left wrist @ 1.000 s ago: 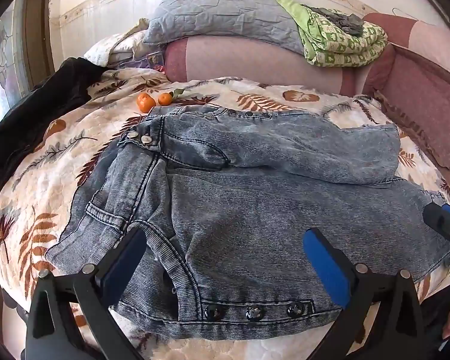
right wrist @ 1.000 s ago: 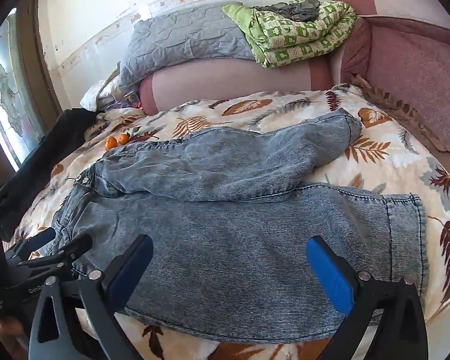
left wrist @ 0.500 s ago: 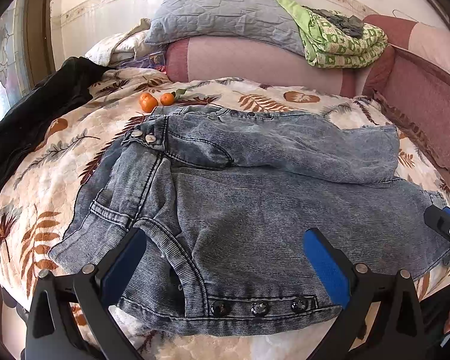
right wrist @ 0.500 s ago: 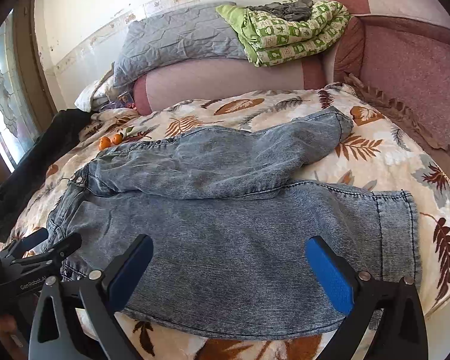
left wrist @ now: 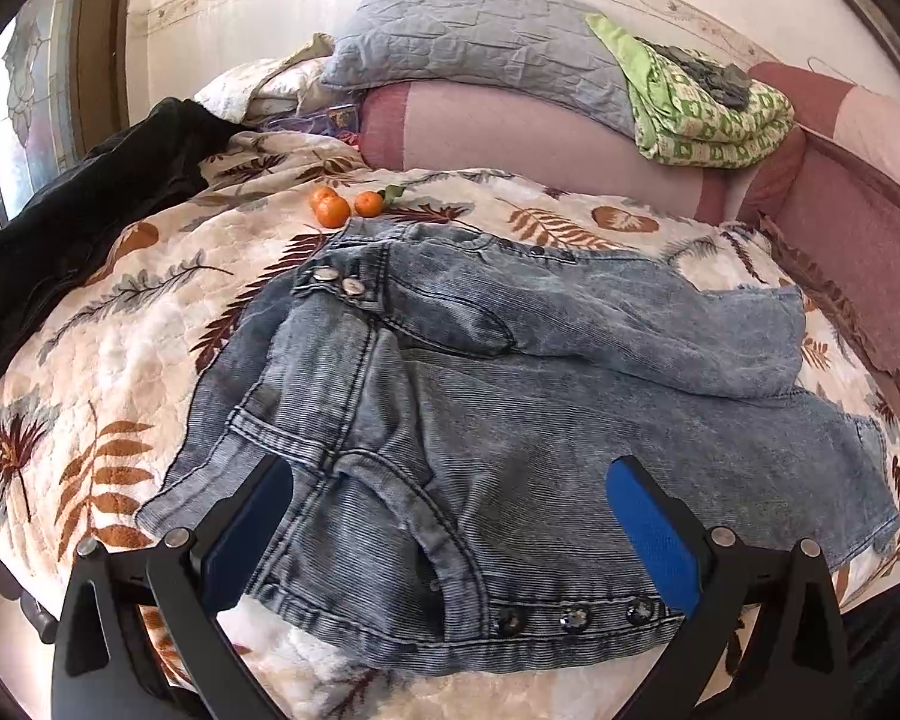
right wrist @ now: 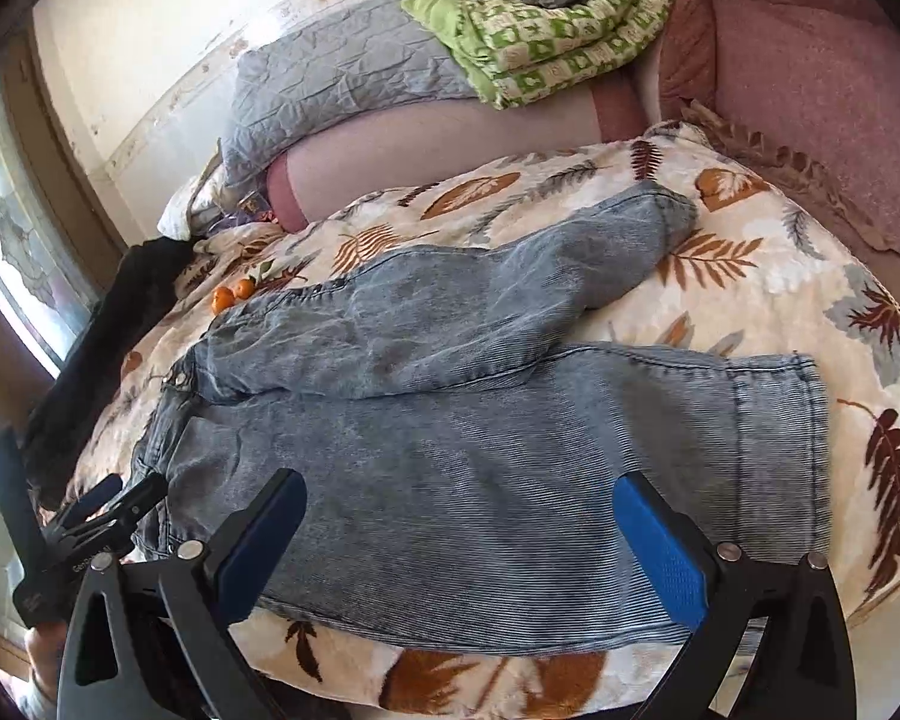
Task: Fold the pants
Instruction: 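Move both tools over the jeans toward the waistband and leg hem, then grasp the jeans leg hem with the right tool and lift it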
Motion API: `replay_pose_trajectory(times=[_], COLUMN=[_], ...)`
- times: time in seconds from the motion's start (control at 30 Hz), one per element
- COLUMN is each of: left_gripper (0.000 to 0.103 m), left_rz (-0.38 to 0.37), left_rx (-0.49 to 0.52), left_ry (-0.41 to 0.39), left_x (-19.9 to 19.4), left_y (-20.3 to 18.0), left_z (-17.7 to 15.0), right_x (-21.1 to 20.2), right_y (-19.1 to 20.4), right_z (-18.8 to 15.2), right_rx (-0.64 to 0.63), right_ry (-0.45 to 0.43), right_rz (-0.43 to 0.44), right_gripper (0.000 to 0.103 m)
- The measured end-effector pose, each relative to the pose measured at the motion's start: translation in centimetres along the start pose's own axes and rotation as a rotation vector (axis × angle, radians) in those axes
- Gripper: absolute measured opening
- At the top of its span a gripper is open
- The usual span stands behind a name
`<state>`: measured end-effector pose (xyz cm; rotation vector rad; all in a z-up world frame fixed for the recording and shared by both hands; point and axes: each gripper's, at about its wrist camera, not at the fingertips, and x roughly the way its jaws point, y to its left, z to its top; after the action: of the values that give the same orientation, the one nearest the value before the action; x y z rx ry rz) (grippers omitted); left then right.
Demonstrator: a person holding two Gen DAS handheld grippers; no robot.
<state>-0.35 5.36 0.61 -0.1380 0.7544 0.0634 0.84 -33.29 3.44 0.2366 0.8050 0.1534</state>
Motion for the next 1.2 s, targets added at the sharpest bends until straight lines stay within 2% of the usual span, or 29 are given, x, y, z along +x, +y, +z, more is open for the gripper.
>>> replay_pose_trajectory(times=[0.1,0.2,0.23,0.33,0.47,0.53,0.57,0.6,0.63,0.7,0.73,0.77,0.93,1.03,1.1,1.17,1.2], left_gripper=[0.103,0.103,0.103,0.103,0.103,0.103,0.103,0.103,0.103,0.103,0.103,0.103,0.103,0.103,0.103,0.103,0.103], left_rz=[0.034,0.028,0.023,0.03,0.004,0.012,0.019,0.025,0.026,0.022,0.02,0.019,0.03,0.04,0.049,0.057,0.063], left_rx=[-0.024,-0.041,-0.044,-0.068,-0.102,-0.086,-0.077,-0.071,-0.068,-0.067,-0.068,-0.068,-0.033,-0.011,-0.001,0.005,0.01], left_ry=[0.013,0.045,0.053,0.092,0.152,0.156,0.151,0.147,0.147,0.159,0.167,0.173,0.174,0.173,0.177,0.181,0.183], left_x=[0.2,0.8,1.0,2.2,3.5,3.7,3.7,3.8,3.9,4.2,4.4,4.5,4.7,4.8,4.9,5.0,5.1], left_y=[1.8,2.9,3.2,3.9,4.2,3.8,3.6,3.6,3.6,3.5,3.5,3.4,2.7,2.4,2.3,2.1,2.1], left_z=[0.6,1.2,1.3,1.3,0.7,0.6,0.6,0.6,0.6,0.6,0.5,0.5,0.2,0.1,-0.1,-0.2,-0.2], right_x=[-1.3,-0.3,0.4,2.8,5.8,7.1,7.3,7.5,7.6,7.8,7.8,7.6,6.8,8.2,10.5,13.7,13.6], right_y=[-6.0,-12.1,-13.5,-15.9,-16.9,-17.1,-16.9,-16.7,-16.5,-16.4,-16.0,-15.5,-12.4,-10.7,-10.7,-11.9,-11.9], right_z=[2.4,4.2,4.5,5.0,4.7,4.7,4.9,5.2,5.4,5.8,6.1,6.4,8.9,10.5,10.6,9.3,8.8], right_rx=[0.079,0.19,0.214,0.263,0.265,0.259,0.244,0.224,0.202,0.162,0.125,0.081,-0.112,-0.226,-0.267,-0.285,-0.301], right_ry=[0.033,0.122,0.156,0.225,0.277,0.302,0.295,0.295,0.306,0.326,0.33,0.328,0.227,0.193,0.228,0.34,0.304], right_rz=[-0.085,-0.12,-0.109,-0.068,-0.095,-0.137,-0.153,-0.165,-0.178,-0.205,-0.214,-0.231,-0.364,-0.452,-0.505,-0.543,-0.552], right_gripper=[0.103,0.103,0.103,0.103,0.099,0.089,0.087,0.078,0.052,0.025,0.018,0.015,0.013,0.012,0.013,0.015,0.017])
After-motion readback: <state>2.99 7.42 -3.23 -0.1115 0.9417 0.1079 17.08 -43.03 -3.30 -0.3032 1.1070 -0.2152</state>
